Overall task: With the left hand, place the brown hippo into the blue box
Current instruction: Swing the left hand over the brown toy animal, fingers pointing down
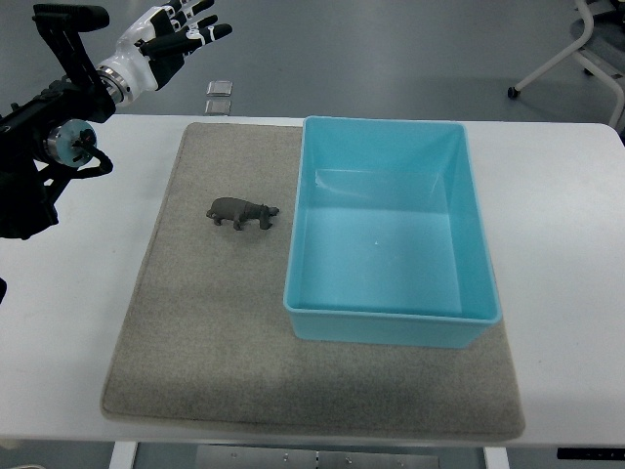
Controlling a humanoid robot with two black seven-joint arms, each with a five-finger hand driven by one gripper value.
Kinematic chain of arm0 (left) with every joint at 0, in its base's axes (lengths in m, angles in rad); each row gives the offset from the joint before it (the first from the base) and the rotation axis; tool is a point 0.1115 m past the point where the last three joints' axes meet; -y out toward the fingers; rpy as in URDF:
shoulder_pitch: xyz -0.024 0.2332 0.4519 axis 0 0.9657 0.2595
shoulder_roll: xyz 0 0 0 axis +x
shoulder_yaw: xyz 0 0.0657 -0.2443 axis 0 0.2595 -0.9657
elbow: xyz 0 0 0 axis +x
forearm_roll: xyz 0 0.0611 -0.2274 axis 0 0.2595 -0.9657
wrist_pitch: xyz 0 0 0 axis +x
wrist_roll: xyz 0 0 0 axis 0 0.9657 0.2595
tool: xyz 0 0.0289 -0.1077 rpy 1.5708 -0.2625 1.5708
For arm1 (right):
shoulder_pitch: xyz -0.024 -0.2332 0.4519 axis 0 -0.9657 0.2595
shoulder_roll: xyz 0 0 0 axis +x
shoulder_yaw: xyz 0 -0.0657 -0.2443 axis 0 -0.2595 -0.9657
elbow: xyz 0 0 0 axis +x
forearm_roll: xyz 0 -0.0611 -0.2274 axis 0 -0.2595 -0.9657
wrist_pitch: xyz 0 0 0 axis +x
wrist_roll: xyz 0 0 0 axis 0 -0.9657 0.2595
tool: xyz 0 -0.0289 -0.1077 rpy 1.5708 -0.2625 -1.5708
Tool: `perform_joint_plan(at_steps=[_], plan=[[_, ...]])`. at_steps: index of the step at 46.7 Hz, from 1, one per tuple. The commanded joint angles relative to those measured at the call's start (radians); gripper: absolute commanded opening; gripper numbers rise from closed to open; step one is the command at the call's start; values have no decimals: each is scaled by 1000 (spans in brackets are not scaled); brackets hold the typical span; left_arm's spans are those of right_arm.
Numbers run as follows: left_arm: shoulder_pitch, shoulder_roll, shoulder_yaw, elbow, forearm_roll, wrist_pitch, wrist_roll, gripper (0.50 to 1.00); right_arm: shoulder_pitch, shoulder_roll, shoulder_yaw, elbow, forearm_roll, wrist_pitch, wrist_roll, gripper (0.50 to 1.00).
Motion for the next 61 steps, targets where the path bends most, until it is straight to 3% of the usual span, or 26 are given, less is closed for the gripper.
perform_joint_plan(at_steps=[1, 22, 39, 50, 61], plan=[[-22, 31, 64, -41, 24, 1, 0, 994, 0, 0, 0, 0, 0, 0, 0, 936], [-160, 79, 413, -153, 182, 1, 0, 994, 2, 0, 0, 0, 0, 0, 0, 936], [-191, 131, 429, -276, 447, -13, 0, 994, 0, 0, 0, 0, 0, 0, 0, 936], [-201, 160, 429, -280, 593, -106, -3, 994, 0, 0, 0, 0, 0, 0, 0, 936], [-215, 185, 429, -348, 768, -117, -14, 994, 0, 0, 0, 0, 0, 0, 0, 936]])
